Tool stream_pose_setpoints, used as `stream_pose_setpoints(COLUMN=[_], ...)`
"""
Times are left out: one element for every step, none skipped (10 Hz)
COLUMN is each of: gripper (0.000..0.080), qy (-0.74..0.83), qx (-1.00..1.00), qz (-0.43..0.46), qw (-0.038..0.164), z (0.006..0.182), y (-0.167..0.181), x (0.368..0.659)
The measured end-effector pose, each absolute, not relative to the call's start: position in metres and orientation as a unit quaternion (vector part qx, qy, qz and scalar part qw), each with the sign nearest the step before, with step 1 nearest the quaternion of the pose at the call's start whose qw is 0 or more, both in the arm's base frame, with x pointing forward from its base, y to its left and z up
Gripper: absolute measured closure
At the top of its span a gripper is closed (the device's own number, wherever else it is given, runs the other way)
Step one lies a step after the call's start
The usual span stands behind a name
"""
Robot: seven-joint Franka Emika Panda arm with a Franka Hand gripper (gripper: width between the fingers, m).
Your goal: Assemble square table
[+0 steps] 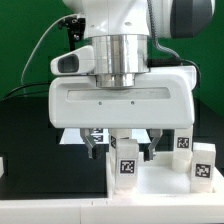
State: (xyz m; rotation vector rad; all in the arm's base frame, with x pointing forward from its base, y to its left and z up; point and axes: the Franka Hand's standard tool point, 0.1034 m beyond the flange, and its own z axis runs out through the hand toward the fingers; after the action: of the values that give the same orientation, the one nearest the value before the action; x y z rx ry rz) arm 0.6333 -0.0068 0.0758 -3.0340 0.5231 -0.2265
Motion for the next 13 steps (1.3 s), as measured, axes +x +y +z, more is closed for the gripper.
stream_pose_setpoints(gripper=[0.0283, 0.0422, 0.0515, 0.0515, 0.0515, 0.0515, 0.0515, 0.0515, 0.0515, 0.0515, 0.0515, 0.0515, 0.0515], qy=[0.208, 0.246, 0.277, 0.319, 0.383, 0.440, 0.517, 0.584, 0.659, 0.726, 0.729, 0.721, 0.675], qx=[-0.975, -0.966, -0.958, -0.944, -0.920, -0.895, -0.854, -0.810, -0.750, -0.684, -0.681, -0.690, -0.735], qz=[-0.072, -0.071, -0.070, -0.069, -0.071, -0.070, -0.057, -0.046, -0.035, -0.025, -0.025, -0.026, -0.030], qw=[0.031, 0.034, 0.036, 0.038, 0.030, 0.024, 0.022, 0.028, 0.048, 0.064, 0.063, 0.063, 0.058], z=[0.076, 0.076, 0.076, 0.075, 0.074, 0.074, 0.074, 0.074, 0.073, 0.073, 0.072, 0.072, 0.072], y=[-0.006, -0.006, -0.006, -0.005, 0.000, 0.002, 0.004, 0.005, 0.003, 0.002, 0.003, 0.003, 0.003], x=[0.633, 0.633, 0.633, 0.633, 0.633, 0.632, 0.632, 0.634, 0.633, 0.633, 0.633, 0.633, 0.633])
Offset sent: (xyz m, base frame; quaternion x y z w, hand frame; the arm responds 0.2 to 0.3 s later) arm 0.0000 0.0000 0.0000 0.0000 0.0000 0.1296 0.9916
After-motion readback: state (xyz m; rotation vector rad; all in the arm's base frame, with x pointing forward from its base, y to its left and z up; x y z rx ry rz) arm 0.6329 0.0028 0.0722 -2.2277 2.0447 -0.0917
